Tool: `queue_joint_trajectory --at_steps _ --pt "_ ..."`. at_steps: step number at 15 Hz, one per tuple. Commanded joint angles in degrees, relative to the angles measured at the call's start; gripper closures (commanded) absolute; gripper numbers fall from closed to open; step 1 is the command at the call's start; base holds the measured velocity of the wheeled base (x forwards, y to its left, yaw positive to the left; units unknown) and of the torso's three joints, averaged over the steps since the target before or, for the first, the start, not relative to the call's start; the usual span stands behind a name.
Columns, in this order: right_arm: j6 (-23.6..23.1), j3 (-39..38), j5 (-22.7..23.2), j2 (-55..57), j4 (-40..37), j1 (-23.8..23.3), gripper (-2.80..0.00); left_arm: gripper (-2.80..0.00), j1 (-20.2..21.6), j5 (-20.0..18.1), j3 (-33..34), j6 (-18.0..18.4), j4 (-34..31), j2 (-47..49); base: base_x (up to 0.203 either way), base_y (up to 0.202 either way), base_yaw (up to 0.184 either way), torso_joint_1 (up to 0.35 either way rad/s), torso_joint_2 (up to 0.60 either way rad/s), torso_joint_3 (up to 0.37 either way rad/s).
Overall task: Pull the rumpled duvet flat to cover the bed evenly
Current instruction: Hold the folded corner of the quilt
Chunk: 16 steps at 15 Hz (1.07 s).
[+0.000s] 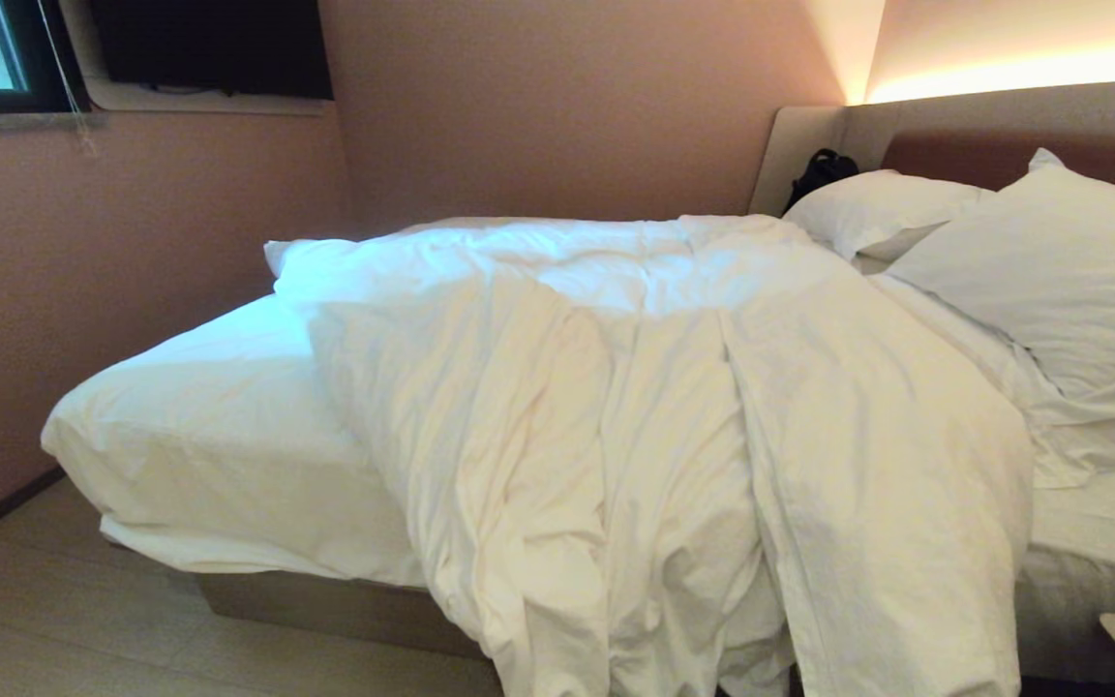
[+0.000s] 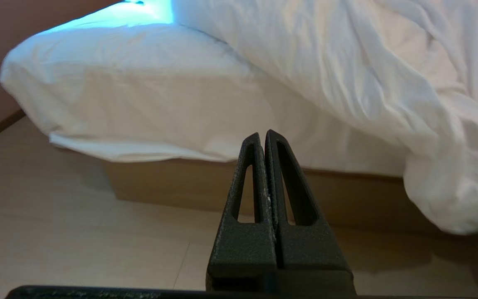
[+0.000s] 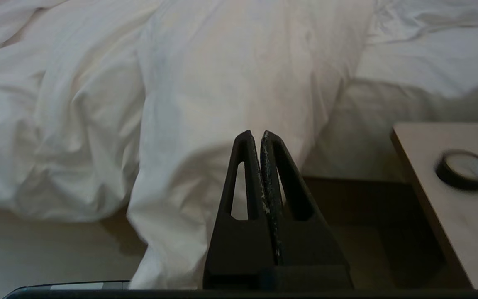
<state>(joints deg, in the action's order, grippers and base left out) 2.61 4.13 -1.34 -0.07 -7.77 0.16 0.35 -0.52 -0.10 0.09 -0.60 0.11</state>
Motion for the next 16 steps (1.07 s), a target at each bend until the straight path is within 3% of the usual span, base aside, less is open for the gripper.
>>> queue_joint_trajectory --at_steps 1,16 --pt "0.02 0.0 0.02 0.07 -0.04 0.02 0.0 0.0 0.0 0.0 -0.05 0.0 -0.02 -0.02 -0.184 0.0 -0.002 0.006 0.0 0.002" --pt "-0.11 -0.09 0.02 0.07 0.11 0.02 0.0 0.0 0.05 0.0 0.01 0.0 -0.02 -0.02 -0.014 0.0 0.0 0.0 0.0 0.0"
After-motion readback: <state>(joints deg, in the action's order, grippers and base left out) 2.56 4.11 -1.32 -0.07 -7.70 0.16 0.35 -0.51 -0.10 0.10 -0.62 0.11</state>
